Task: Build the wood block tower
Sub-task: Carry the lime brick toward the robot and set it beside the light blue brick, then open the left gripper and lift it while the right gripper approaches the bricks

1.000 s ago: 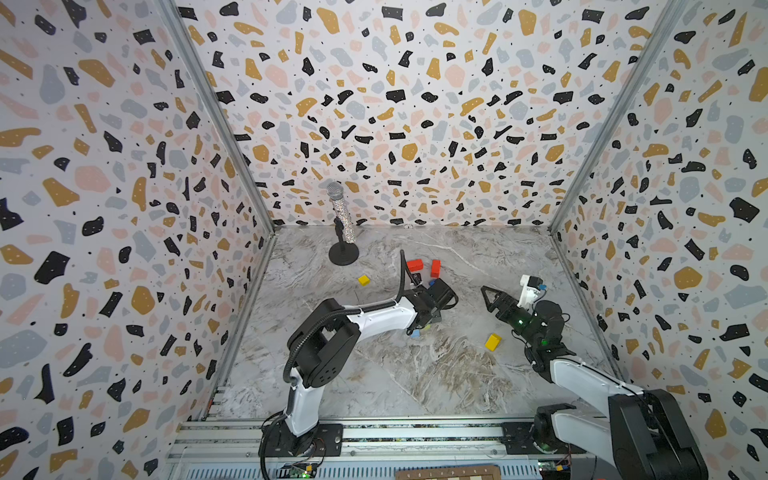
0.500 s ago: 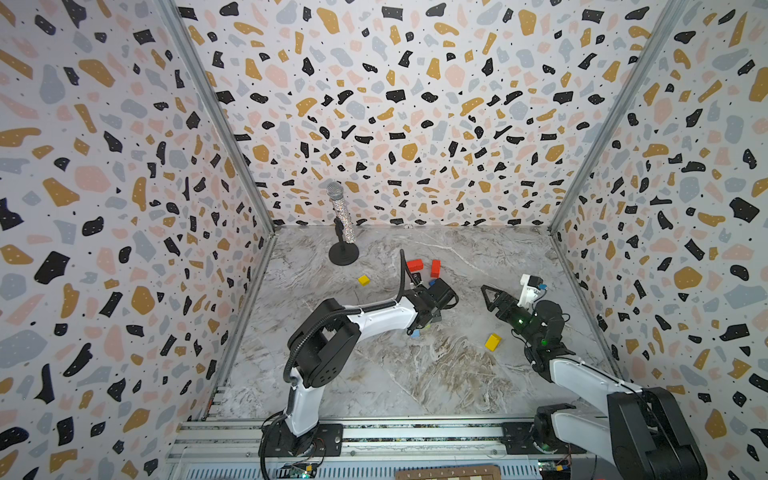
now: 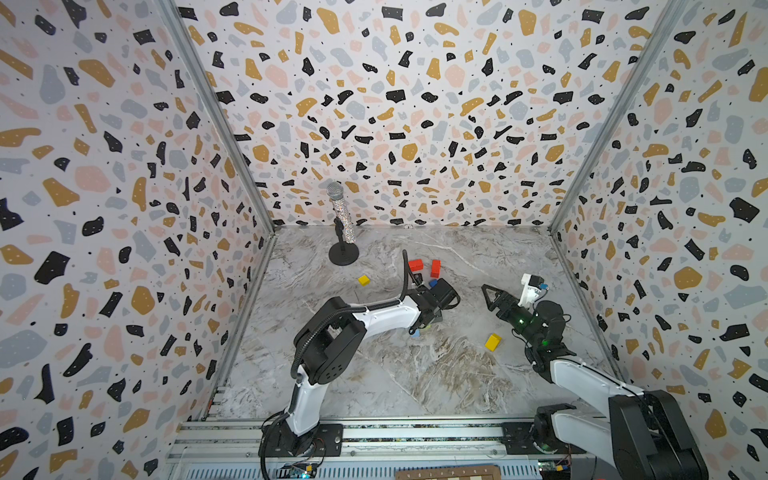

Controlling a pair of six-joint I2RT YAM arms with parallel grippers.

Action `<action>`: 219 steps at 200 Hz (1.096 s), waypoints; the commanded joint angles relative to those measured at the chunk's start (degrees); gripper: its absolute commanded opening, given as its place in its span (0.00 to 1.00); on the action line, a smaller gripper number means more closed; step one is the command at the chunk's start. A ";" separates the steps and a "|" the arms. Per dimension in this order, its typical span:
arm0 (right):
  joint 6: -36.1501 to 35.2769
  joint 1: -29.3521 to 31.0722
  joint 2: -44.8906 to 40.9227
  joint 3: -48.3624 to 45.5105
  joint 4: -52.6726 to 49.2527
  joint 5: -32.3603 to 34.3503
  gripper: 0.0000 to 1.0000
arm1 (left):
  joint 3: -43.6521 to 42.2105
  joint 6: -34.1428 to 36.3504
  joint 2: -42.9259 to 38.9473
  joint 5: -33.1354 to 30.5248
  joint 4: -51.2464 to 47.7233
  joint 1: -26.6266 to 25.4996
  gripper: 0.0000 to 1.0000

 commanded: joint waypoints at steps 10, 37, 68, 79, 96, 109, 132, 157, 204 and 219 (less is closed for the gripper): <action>-0.16 -0.11 -1.92 -0.25 0.71 -0.41 0.86 | 1.06 0.39 1.10 -1.10 -0.50 -0.25 0.33; -0.33 -0.07 -2.16 -0.25 0.66 -0.35 0.86 | 0.59 0.28 1.10 -1.46 -0.46 -0.24 0.33; -0.27 0.01 -2.08 -0.25 0.71 -0.35 0.86 | 0.36 0.24 1.19 -1.36 -0.15 -0.24 0.34; -0.26 0.04 -2.17 -0.25 0.67 -0.40 0.86 | 0.47 0.21 1.36 -1.24 -0.18 -0.30 0.36; -0.30 0.01 -2.27 -0.25 0.67 -0.32 0.86 | 0.40 0.04 1.45 -1.36 -0.27 -0.27 0.39; -0.34 0.01 -2.19 -0.25 0.67 -0.27 0.86 | 0.22 -0.09 1.33 -1.36 -0.10 -0.25 0.39; -0.30 0.10 -2.11 -0.25 0.67 -0.28 0.86 | 0.32 -0.14 1.31 -1.39 -0.19 -0.28 0.40; -1.03 0.08 -2.12 0.07 -0.21 0.09 0.86 | 0.75 -0.05 0.31 -2.53 -1.00 -0.27 0.44; -2.19 -0.25 -0.67 1.41 -3.00 0.03 0.86 | -0.80 0.72 -6.43 -6.25 -1.38 -0.30 0.61; -2.96 -0.27 -0.24 2.11 -4.33 0.15 0.84 | -2.09 1.49 -9.25 -7.31 -1.13 -0.25 0.70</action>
